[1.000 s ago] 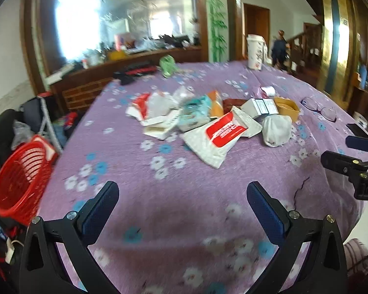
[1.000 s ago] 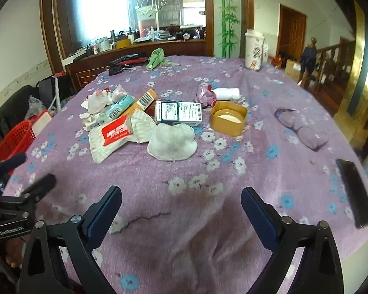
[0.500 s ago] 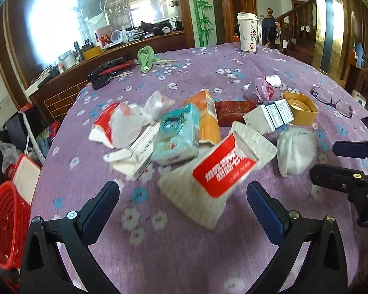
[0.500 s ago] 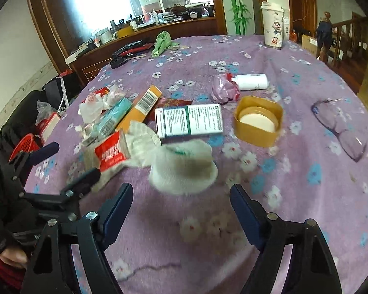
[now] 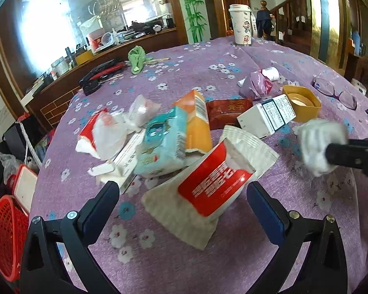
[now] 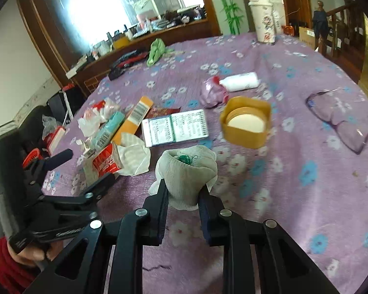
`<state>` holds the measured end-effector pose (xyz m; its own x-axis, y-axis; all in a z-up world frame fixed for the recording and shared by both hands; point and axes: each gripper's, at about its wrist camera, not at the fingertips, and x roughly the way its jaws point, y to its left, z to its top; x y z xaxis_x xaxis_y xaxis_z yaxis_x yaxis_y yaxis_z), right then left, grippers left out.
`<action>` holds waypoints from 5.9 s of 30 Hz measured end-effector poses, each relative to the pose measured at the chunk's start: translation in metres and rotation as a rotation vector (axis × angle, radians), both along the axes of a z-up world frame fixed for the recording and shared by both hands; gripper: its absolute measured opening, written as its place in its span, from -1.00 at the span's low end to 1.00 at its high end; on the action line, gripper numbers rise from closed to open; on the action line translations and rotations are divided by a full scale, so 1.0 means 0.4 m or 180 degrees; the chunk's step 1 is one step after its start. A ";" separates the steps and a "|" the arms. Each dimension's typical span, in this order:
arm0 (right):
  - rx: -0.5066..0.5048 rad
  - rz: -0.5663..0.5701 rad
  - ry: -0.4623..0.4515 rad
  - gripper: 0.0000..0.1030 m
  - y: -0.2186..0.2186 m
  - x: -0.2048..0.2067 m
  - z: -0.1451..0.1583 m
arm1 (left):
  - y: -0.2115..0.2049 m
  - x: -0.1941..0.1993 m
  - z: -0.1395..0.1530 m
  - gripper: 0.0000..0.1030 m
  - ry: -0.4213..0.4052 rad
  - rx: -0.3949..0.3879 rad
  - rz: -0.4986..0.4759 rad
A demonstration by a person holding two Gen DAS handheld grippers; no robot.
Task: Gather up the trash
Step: 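Grasp the white cloth with the right tool while the left tool grasps the red wet-wipe pack, then carry both items to the red basket and open both tools to drop them, then return both tools to the table toward the teal tissue pack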
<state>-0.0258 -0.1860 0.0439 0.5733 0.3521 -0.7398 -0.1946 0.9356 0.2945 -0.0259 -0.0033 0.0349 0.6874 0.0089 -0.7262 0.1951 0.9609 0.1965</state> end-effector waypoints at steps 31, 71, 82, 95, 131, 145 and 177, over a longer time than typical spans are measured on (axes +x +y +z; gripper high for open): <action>0.0029 0.0188 -0.0038 -0.53 0.029 -0.049 0.010 | 0.030 0.005 -0.044 0.09 0.0460 -0.0277 -0.0005; -0.0615 0.0875 -0.0273 -0.53 0.341 -0.043 0.074 | 0.313 -0.191 0.088 -0.19 -0.0240 -0.0824 0.0710; -0.0534 0.1287 -0.0335 -0.52 0.505 -0.042 0.129 | 0.505 -0.254 0.154 -0.19 -0.0493 -0.0891 0.1171; -0.0376 0.1963 -0.0380 -0.52 0.812 -0.069 0.185 | 0.817 -0.341 0.174 -0.19 -0.0665 -0.0835 0.1956; -0.0303 0.1762 -0.0319 0.28 0.880 -0.021 0.152 | 0.874 -0.371 0.140 0.53 -0.0710 -0.1020 0.2102; -0.0259 0.0792 -0.0158 0.30 0.404 -0.024 0.082 | 0.549 -0.254 0.114 0.54 -0.0408 -0.0944 0.1262; 0.0115 -0.0062 0.0059 0.44 0.004 0.015 0.019 | 0.121 0.135 -0.027 0.45 0.0272 -0.0108 0.0251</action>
